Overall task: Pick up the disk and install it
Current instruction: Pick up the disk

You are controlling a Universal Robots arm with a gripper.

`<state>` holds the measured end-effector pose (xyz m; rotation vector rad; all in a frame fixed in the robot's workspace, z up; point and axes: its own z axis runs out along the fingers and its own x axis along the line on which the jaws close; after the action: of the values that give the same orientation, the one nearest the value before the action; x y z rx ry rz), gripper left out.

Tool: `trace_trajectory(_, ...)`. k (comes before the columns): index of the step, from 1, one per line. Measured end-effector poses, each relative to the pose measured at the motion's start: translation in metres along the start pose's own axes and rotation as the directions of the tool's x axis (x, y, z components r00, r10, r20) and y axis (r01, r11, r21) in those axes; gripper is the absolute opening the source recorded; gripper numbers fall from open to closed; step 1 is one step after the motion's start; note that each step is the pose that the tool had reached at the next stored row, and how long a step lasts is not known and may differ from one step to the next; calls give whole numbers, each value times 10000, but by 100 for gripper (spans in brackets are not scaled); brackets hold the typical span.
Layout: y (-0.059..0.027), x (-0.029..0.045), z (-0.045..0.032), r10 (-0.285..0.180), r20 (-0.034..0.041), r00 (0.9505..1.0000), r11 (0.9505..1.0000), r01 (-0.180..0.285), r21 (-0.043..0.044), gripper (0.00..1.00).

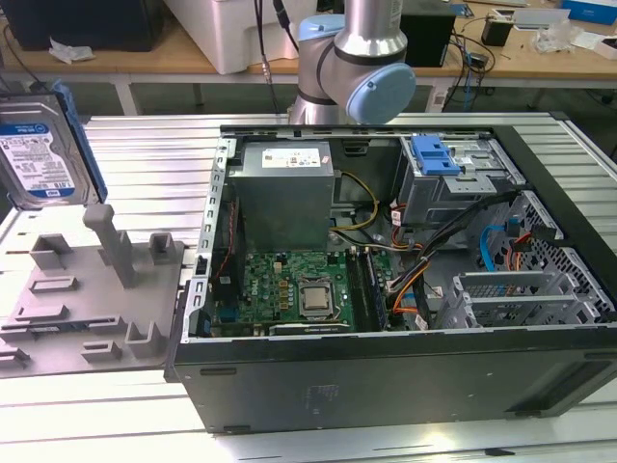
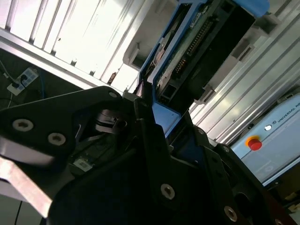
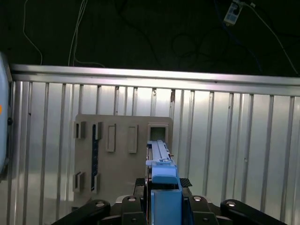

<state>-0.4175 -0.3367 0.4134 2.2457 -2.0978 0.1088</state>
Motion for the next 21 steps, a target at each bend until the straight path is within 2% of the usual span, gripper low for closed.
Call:
trace_trajectory(3,0,5,-61,-27,-1,10000,10000,27,31,37)
trace_trajectory(6,0,12,-165,-63,-6,10000,9999,63,85,37)
trace_trajectory(16,0,38,-435,-117,-15,9999,9997,117,217,37)
trace_trajectory(21,0,46,-528,-128,-18,9999,9996,129,257,37)
